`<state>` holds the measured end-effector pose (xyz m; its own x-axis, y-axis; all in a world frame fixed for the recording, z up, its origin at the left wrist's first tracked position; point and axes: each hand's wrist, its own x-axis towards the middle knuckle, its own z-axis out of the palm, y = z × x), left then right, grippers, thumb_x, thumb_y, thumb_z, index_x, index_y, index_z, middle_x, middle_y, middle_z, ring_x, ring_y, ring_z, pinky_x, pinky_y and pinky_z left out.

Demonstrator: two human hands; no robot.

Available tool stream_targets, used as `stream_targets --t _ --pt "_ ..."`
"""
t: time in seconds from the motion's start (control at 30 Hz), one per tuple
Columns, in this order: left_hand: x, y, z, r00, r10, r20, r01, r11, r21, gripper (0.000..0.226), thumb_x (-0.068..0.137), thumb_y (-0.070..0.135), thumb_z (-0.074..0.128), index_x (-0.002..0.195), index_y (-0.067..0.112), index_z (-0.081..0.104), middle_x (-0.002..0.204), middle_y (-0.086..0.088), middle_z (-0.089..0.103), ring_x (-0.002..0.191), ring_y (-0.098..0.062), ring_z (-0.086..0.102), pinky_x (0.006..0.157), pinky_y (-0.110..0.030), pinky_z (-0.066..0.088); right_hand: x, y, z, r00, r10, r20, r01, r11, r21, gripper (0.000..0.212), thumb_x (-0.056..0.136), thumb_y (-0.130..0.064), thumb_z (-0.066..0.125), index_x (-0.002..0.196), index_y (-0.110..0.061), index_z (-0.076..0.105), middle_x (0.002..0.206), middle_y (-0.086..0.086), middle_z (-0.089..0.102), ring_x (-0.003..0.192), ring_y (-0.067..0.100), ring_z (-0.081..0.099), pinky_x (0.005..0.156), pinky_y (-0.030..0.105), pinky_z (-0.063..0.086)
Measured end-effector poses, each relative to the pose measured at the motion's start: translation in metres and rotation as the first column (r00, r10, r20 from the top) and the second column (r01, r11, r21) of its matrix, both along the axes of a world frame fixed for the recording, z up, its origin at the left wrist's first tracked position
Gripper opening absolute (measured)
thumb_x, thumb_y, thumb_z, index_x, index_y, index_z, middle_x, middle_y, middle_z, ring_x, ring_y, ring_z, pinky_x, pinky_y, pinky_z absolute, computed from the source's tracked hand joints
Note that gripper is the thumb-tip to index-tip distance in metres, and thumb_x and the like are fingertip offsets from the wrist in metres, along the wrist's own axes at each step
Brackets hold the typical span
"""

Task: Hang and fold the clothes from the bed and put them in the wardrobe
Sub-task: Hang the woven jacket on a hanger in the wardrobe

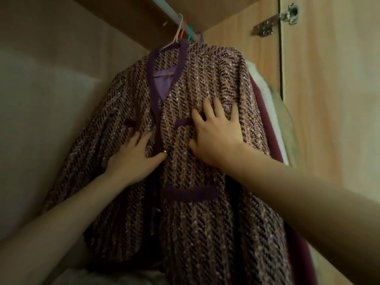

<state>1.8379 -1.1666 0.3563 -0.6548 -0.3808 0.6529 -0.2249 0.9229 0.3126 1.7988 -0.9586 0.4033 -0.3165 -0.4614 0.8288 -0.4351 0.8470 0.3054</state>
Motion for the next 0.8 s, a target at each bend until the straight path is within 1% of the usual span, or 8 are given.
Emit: stream_targets --t 0.1,0.2,0.3,0.4,0.47,0.6,0.7,0.8 --pt "0.018 0.023 -0.011 0.998 -0.053 0.019 0.053 0.999 -0.014 0.091 0.074 0.085 0.035 0.15 0.044 0.008 0.161 0.012 0.007 0.147 -0.024 0.015 0.115 -0.051 0.024 0.013 0.016 -0.019 0.999 0.035 0.039 -0.037 0.999 0.035 0.075 0.092 -0.054 0.037 0.153 -0.019 0.014 0.162 0.011 0.002 0.149 0.031 -0.003 0.117 0.059 0.002" --pt "0.038 0.048 -0.02 0.997 -0.061 -0.039 0.055 0.991 -0.124 0.085 0.079 0.078 0.038 0.15 0.043 0.007 0.16 0.011 0.014 0.145 -0.022 0.02 0.113 -0.048 0.029 0.024 0.035 -0.038 0.997 0.056 0.045 -0.059 0.996 0.071 0.075 0.092 -0.055 0.037 0.154 -0.02 0.014 0.162 0.009 0.002 0.149 0.029 -0.002 0.119 0.054 0.004" --pt "0.052 0.075 -0.033 0.998 -0.046 -0.045 0.035 0.972 -0.231 0.082 0.083 0.073 0.038 0.151 0.043 0.003 0.162 0.01 0.007 0.148 -0.022 0.011 0.116 -0.048 0.023 0.033 0.057 -0.058 0.998 0.066 0.024 -0.068 0.994 0.089 0.071 0.091 -0.054 0.039 0.152 -0.021 0.023 0.162 0.009 0.008 0.149 0.029 0.005 0.118 0.052 0.005" --pt "0.061 0.102 -0.046 0.995 -0.091 -0.042 0.074 0.947 -0.312 0.08 0.085 0.073 0.036 0.15 0.044 -0.001 0.162 0.012 -0.001 0.149 -0.02 0.002 0.119 -0.045 0.015 0.041 0.082 -0.078 0.999 0.054 0.002 -0.054 0.998 0.038 0.069 0.09 -0.053 0.04 0.15 -0.021 0.031 0.161 0.008 0.017 0.148 0.03 0.013 0.118 0.055 0.012" --pt "0.064 0.12 -0.054 0.986 -0.159 -0.047 0.134 0.931 -0.338 0.078 0.087 0.073 0.032 0.15 0.045 -0.003 0.161 0.015 -0.005 0.149 -0.015 -0.003 0.12 -0.043 0.012 0.046 0.101 -0.091 0.999 0.032 0.016 -0.032 0.999 0.022 0.07 0.09 -0.054 0.037 0.151 -0.021 0.03 0.161 0.006 0.017 0.149 0.03 0.011 0.116 0.058 0.016" --pt "0.064 0.163 -0.062 0.959 -0.275 -0.071 0.23 0.898 -0.376 0.071 0.087 0.072 0.017 0.149 0.047 -0.006 0.16 0.018 -0.008 0.148 -0.008 -0.007 0.121 -0.039 0.009 0.053 0.139 -0.107 0.999 -0.021 0.047 0.019 0.999 0.039 0.07 0.091 -0.056 0.035 0.152 -0.022 0.028 0.162 0.003 0.013 0.149 0.029 0.008 0.115 0.06 0.019" --pt "0.06 0.2 -0.067 0.934 -0.352 -0.06 0.302 0.868 -0.393 0.07 0.088 0.071 0.015 0.15 0.046 -0.007 0.16 0.018 -0.013 0.147 -0.006 -0.012 0.121 -0.04 0.008 0.063 0.175 -0.114 0.996 -0.041 0.077 0.039 0.999 0.029 0.069 0.094 -0.057 0.031 0.154 -0.024 0.02 0.163 0.002 0.009 0.15 0.027 0.005 0.115 0.059 0.02" --pt "0.056 0.244 -0.077 0.909 -0.415 -0.035 0.361 0.827 -0.43 0.07 0.088 0.07 0.014 0.151 0.045 -0.005 0.16 0.017 -0.013 0.147 -0.008 -0.014 0.121 -0.04 0.006 0.076 0.223 -0.123 0.991 -0.082 0.108 0.078 0.996 0.035 0.068 0.096 -0.059 0.024 0.155 -0.026 0.013 0.163 0.001 0.006 0.15 0.027 0.001 0.117 0.058 0.016"
